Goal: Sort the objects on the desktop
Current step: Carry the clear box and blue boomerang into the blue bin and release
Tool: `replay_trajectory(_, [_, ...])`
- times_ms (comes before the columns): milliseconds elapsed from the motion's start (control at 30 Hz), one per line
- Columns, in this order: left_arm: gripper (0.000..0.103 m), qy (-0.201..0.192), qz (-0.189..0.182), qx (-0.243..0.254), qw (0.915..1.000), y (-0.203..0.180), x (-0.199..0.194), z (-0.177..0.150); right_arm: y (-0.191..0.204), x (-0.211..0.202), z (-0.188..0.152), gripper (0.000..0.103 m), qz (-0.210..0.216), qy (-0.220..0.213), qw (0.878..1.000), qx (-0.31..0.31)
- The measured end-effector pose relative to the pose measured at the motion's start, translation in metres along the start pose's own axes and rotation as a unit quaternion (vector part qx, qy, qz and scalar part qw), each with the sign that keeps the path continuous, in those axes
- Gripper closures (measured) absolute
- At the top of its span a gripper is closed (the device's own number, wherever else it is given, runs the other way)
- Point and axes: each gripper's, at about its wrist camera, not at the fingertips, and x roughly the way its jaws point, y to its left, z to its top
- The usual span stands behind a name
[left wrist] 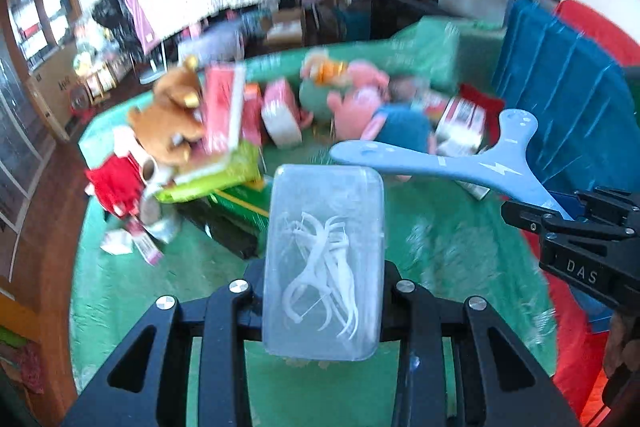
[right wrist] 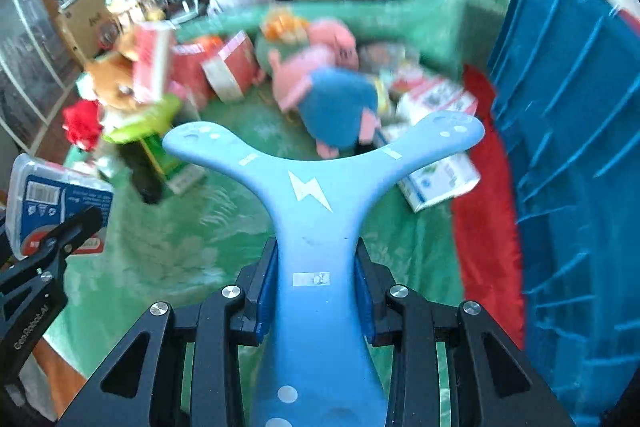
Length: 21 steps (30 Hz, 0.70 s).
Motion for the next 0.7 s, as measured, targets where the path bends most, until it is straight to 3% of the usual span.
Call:
replay_trajectory(167, [0.070,-0.050,-0.009,0.004,0.9987,-0.015,-0.056,0.011,0.009,-0.086,0.004,0.070,-0.020,-0.076,0.997,-0.017])
replay_trajectory(367, [0.070,-0.106,-0.034,0.027,0.9935,-0.057,-0.116,0.017,-0.012,-0.166,-0.006,0.070,-0.046,-0.143,0.989,0.000])
replay_trajectory(533, [0.070,-0.135,-0.076,0.062,0.9860,-0.122,-0.152,0.026,-0.054,-0.221,-0.032,0.070,-0.079,-0.177,0.981,0.032])
replay_trajectory(700, [0.070,-0.157,-0.125,0.118,0.9725,-0.207,-0.182,0.032,-0.116,-0.265,-0.067,0.070,-0.122,-0.197,0.970,0.081])
